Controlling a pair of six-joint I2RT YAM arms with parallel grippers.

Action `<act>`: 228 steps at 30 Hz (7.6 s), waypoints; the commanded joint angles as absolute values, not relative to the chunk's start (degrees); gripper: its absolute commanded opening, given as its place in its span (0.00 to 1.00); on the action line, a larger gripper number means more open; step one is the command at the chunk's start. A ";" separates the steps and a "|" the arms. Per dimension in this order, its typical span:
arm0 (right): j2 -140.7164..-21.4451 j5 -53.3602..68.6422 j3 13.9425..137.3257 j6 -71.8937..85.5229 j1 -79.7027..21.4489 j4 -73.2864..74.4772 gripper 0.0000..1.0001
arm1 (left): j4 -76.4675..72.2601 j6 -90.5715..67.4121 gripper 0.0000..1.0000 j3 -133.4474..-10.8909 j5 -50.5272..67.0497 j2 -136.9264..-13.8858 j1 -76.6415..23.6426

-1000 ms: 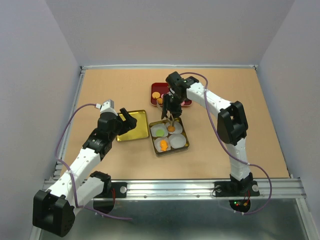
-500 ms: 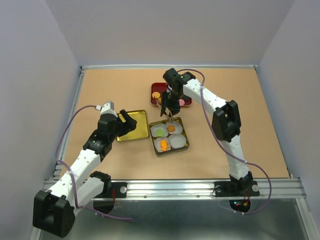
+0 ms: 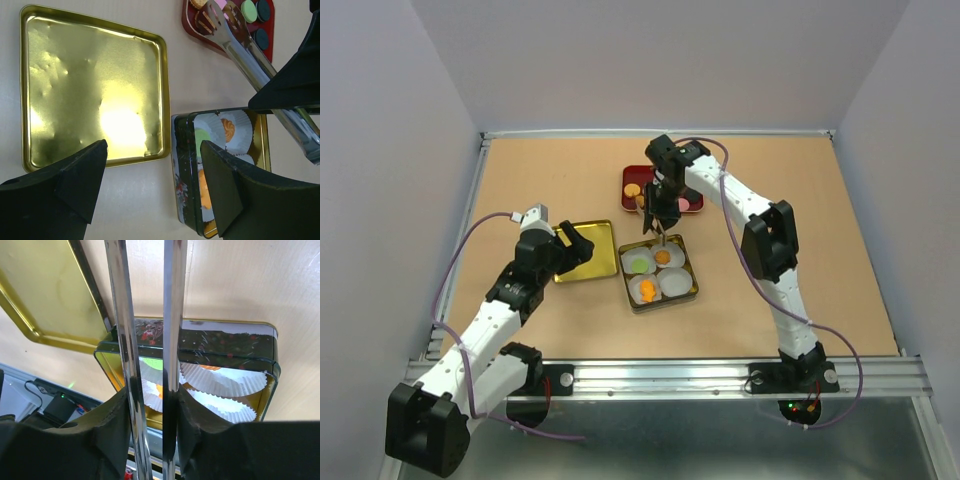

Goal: Pack the cookies

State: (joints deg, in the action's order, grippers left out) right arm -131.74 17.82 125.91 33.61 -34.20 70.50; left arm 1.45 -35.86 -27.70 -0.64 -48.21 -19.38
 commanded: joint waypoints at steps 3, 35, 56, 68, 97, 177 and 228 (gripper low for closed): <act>-131.66 17.05 125.33 32.26 -34.54 71.72 0.29 | -0.97 -35.42 0.86 -27.16 -0.26 -46.94 -18.81; -123.31 14.42 130.70 28.65 -18.21 73.74 0.28 | -0.70 -35.16 0.86 -27.42 -0.26 -48.95 -18.81; -124.36 28.30 124.72 31.91 -6.77 65.21 0.43 | -1.05 -35.33 0.86 -27.07 1.14 -49.66 -18.81; -123.31 27.25 119.09 30.59 -6.33 64.34 0.43 | -1.49 -35.16 0.86 -26.81 1.14 -50.10 -18.81; -125.95 25.22 115.40 29.53 -6.33 61.88 0.43 | -1.14 -35.42 0.86 -26.72 1.41 -49.92 -18.72; -62.14 26.64 56.87 50.10 -40.78 55.20 0.26 | 3.08 -38.23 0.86 -30.68 0.53 -49.83 -18.81; -71.36 14.17 68.89 44.83 -41.40 59.49 0.49 | 4.31 -37.62 0.86 -29.71 0.44 -48.60 -18.81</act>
